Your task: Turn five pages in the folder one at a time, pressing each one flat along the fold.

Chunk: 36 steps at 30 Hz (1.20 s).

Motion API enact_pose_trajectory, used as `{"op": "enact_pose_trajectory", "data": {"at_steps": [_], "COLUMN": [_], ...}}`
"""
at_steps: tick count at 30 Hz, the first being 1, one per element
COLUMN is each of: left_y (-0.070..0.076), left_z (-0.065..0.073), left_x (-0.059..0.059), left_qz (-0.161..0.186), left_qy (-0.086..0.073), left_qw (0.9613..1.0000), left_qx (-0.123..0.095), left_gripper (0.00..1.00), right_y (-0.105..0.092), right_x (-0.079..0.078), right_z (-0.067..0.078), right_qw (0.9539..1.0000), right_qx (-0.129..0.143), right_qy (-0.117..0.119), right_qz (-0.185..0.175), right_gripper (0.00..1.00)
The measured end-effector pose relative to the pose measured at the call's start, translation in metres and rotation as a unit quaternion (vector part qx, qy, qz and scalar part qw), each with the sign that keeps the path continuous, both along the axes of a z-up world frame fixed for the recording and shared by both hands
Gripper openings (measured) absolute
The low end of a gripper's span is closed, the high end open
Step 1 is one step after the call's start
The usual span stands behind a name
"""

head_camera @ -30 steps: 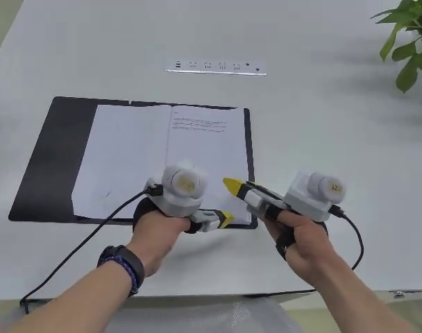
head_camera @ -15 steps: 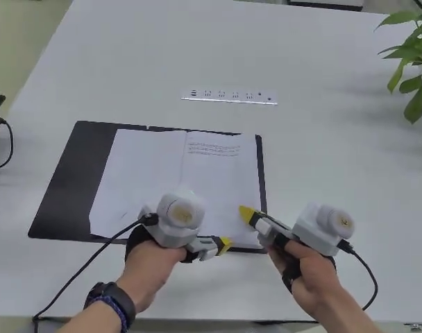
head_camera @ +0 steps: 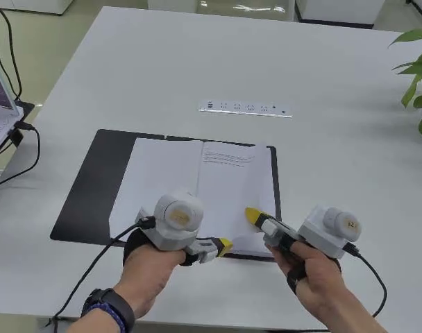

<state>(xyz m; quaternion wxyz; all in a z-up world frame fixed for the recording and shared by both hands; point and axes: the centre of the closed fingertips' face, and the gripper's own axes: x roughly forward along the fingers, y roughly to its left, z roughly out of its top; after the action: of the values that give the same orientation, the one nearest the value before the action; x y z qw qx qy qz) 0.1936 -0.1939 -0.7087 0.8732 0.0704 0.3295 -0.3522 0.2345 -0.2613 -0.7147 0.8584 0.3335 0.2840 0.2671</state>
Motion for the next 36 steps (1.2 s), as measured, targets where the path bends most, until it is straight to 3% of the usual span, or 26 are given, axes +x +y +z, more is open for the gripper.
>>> {"op": "enact_pose_trajectory", "data": {"at_steps": [20, 36], "left_y": [0.051, 0.088], "left_z": [0.016, 0.023], "left_x": [-0.009, -0.016], "left_qz": [0.026, 0.063], "left_qy": [-0.017, -0.022], "left_qw": [0.9995, 0.9978], "left_qx": [0.002, 0.003], "left_gripper": [0.64, 0.64], "right_y": [0.061, 0.106], "right_x": [0.008, 0.006], "right_z": [0.017, 0.018], "right_qw": [0.999, 0.9959], "right_qx": [0.009, 0.009], "right_qy": [-0.016, -0.02], "right_qz": [0.041, 0.088], "right_gripper": [0.0, 0.0]}}
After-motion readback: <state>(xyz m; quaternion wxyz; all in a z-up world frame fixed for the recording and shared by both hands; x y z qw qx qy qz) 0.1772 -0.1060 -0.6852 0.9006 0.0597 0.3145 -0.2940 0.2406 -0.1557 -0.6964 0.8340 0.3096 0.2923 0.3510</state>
